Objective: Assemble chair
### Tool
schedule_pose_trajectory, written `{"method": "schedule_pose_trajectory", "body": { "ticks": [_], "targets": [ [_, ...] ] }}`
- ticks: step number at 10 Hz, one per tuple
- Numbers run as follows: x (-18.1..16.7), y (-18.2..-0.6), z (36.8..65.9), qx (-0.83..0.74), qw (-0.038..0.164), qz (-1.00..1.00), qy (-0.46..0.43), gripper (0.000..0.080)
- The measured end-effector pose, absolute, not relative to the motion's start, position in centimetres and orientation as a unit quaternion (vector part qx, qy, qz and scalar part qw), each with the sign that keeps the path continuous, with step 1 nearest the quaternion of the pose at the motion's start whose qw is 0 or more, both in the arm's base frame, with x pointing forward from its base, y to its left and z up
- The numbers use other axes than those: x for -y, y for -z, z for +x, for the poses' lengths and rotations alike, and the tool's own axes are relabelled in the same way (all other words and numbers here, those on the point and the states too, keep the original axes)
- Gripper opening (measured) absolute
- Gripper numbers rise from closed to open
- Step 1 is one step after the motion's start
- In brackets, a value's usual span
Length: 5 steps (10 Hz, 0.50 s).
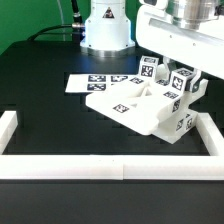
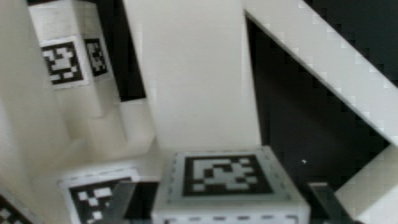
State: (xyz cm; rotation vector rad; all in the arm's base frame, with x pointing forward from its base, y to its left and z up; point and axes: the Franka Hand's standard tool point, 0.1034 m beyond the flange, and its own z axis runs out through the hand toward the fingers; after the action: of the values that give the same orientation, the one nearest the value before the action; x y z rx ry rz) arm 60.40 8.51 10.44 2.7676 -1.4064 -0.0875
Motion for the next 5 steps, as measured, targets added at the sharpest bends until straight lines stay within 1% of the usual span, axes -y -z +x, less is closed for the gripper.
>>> {"method": "schedule_pose_trajectory", "body": {
  "ticks": [2, 4, 5],
  "targets": [
    [-8.24, -10.42, 60.07, 0.515, 0.025, 0.856, 0.034, 0.0271],
    [-7.9, -10.38, 59.5, 0.581, 0.037, 0.812, 0.042, 0.0271],
    [-7.82, -10.38, 59.45, 0.579, 0.039, 0.813, 0.043, 0.0271]
  ]
}}
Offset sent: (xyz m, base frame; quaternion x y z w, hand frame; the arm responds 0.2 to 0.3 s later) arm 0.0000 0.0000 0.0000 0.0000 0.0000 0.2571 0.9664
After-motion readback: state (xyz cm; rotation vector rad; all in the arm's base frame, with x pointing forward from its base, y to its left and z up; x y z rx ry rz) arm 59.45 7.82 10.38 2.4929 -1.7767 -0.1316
